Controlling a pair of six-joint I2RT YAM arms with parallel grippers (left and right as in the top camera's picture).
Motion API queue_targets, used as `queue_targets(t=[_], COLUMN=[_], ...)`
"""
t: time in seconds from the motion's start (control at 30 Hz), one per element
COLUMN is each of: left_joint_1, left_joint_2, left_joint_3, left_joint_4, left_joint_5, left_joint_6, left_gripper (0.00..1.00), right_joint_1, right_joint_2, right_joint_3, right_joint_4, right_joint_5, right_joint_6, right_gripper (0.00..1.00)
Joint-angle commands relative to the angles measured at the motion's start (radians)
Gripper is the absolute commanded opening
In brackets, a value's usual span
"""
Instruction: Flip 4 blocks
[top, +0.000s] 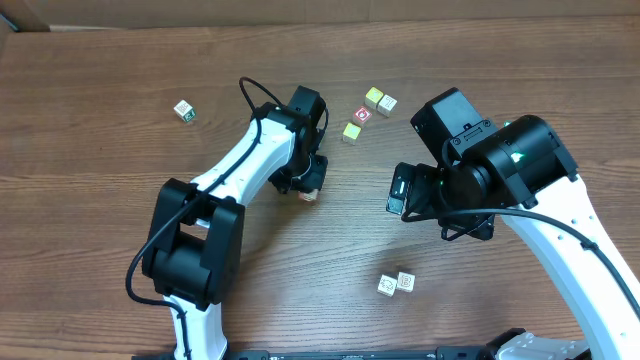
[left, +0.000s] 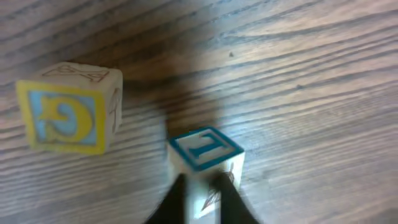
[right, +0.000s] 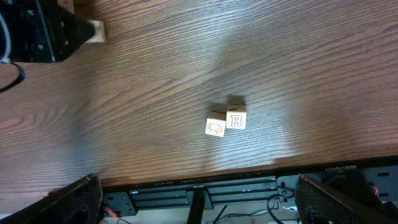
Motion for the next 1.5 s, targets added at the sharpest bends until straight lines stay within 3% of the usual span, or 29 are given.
queue_targets(t=[0.0,0.23,0.3,0.43,0.6,0.73,0.87,1.47], left_joint_1=[0.001,0.001,0.001,0.000,0.000,0.001,0.002,0.045], left_joint_2=[-0.085,-0.205,-0.207,-0.171,-0.085,-0.014,0.023,0.127], left_joint_3=[0.062,0.062,0.062,0.061,0.052,0.049,0.049,0.048], left_joint_4=[-0.032,-0.094,-0.093,-0.081,-0.072,-0.079,-0.078,-0.053], left_joint_5=[0.020,-0.009,-0.014,-0.014,-0.014,-0.010,-0.004,-0.003], left_joint_6=[-0.043,-0.043,-0.029,0.028,0.158,0.266,0.317,0.375], left_gripper=[0.04,0.04,0.14,0.24,0.24,0.37,0.42,0.44], right_joint_1=[0.005,0.005,0.005,0.005,0.006,0.006,0.006,0.006], right_joint_2=[-0.003,-0.003,-0.003,-0.003,-0.003,-0.003,-0.003,-0.003], right_joint_3=[-0.005,-0.005,-0.005,-0.005,-0.005,-0.005,-0.005,-0.005], right_joint_4=[0.003,0.002,0.002,0.000,0.000,0.000,0.000,0.000], right_joint_5=[0.008,0.007,0.007,0.006,-0.014,-0.035,-0.036,-0.046], right_joint_6=[0.004,0.003,0.003,0.004,0.003,0.003,0.003,0.003], right_gripper=[1.00,1.00,1.00,1.00,1.00,1.00,1.00,1.00])
